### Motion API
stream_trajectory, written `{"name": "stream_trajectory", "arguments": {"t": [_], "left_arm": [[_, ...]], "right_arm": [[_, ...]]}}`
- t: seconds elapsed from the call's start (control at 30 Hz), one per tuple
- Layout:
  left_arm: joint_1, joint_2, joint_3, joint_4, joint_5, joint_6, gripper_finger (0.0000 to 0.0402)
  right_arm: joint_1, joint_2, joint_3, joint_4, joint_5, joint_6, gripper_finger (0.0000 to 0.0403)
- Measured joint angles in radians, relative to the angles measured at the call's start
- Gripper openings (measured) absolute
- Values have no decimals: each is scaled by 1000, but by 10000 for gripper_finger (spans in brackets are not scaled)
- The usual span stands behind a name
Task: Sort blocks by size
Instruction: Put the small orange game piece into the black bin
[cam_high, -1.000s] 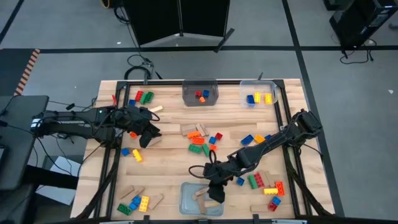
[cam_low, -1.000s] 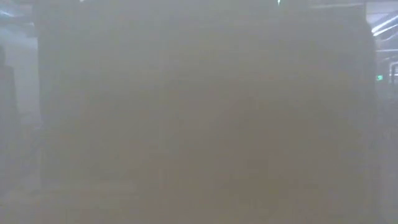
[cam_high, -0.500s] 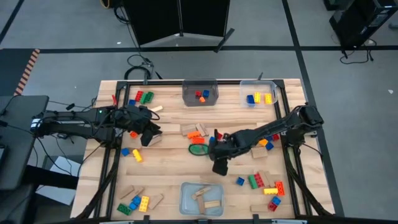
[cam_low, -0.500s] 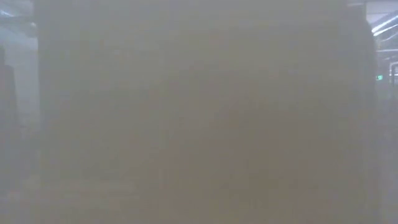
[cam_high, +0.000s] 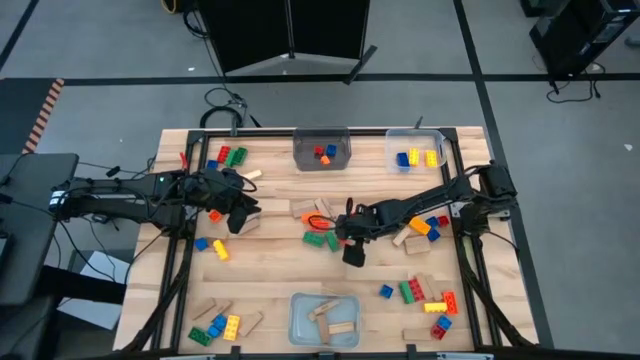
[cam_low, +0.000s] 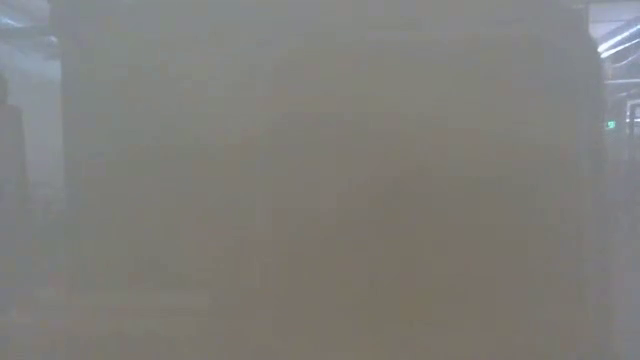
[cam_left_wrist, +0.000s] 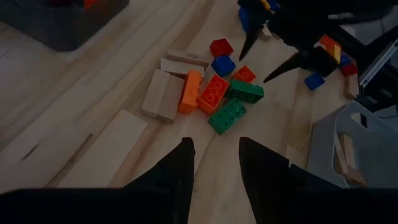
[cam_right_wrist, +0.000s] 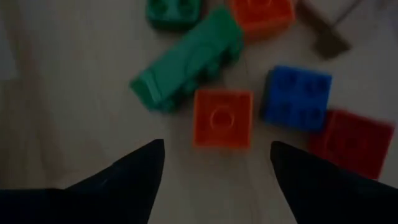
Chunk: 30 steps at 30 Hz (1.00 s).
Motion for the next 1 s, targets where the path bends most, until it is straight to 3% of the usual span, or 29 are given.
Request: {"name": "stream_trajectory", "arguments": {"t": [0.27,0.77,1.0], "left_arm": [[0,0,0,0,0,0,137],[0,0,0,2,-25,0,137],[0,0,0,8,-30,0,137]], "right_arm": [[-33,0,-75,151,0,-89,295],[-45,53,-136,341,9,-116,262],[-47,52,-133,312,4,-130,184]]}}
